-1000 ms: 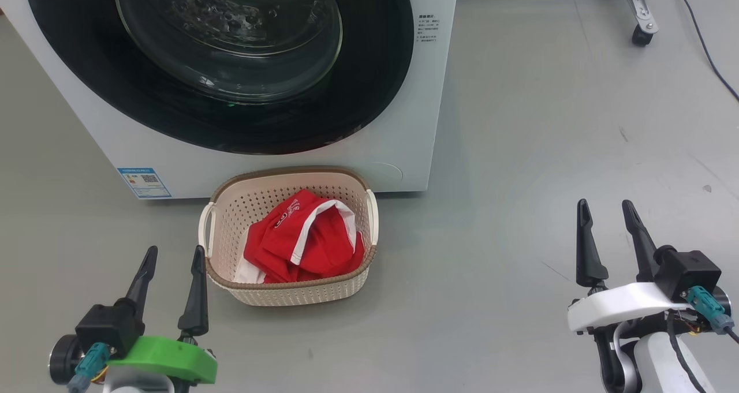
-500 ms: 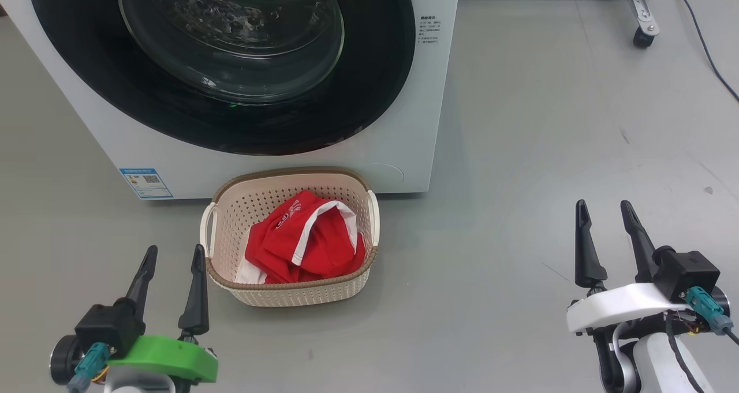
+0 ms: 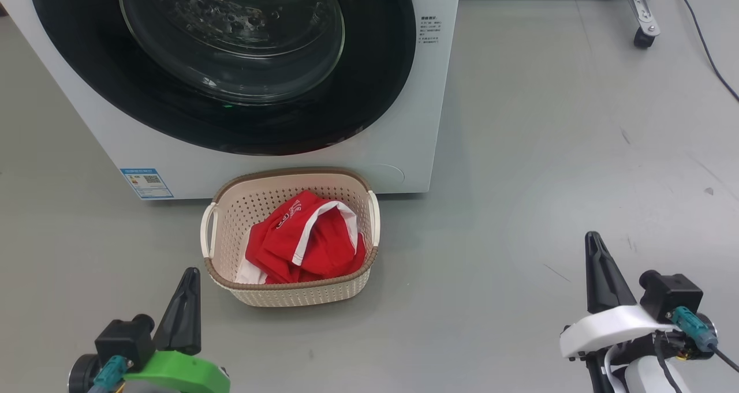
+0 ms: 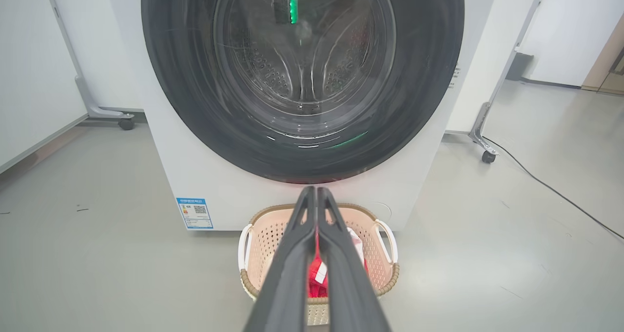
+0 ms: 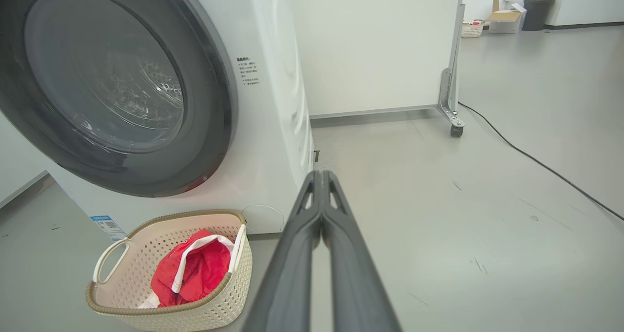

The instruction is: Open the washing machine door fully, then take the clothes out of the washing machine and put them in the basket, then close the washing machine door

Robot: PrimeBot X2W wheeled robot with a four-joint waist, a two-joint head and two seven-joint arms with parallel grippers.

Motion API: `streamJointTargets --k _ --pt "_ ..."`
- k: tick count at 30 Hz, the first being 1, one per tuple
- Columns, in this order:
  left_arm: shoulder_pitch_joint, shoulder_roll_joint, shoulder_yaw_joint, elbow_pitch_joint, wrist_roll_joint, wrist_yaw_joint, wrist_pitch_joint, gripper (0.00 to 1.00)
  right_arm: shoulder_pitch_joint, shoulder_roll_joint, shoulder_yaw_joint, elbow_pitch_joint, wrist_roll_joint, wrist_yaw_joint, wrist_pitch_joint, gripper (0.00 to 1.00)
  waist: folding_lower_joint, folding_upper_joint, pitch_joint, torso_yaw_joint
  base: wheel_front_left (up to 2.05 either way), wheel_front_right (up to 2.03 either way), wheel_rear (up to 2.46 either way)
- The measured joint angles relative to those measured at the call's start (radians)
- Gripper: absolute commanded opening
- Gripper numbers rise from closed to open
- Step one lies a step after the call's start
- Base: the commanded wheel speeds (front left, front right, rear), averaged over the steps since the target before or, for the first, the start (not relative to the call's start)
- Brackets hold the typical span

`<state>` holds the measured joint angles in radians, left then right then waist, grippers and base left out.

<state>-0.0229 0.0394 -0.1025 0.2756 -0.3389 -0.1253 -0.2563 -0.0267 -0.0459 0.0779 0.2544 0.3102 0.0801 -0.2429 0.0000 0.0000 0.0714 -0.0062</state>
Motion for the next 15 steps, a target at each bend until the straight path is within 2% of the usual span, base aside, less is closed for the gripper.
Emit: streamJointTargets --k 9,15 --pt "0.003 0.0 0.001 -0.006 -0.084 0.0 0.01 0.0 -0.001 0.001 -0.017 0.003 0.083 0.0 0.022 0.0 0.0 0.0 -0.006 0.001 0.0 0.0 0.0" --pt "0.003 0.0 0.005 -0.01 -0.19 0.0 0.034 0.0 -0.003 0.001 -0.03 0.008 0.188 0.001 0.045 0.0 0.0 0.0 -0.01 0.001 0.0 0.0 0.0"
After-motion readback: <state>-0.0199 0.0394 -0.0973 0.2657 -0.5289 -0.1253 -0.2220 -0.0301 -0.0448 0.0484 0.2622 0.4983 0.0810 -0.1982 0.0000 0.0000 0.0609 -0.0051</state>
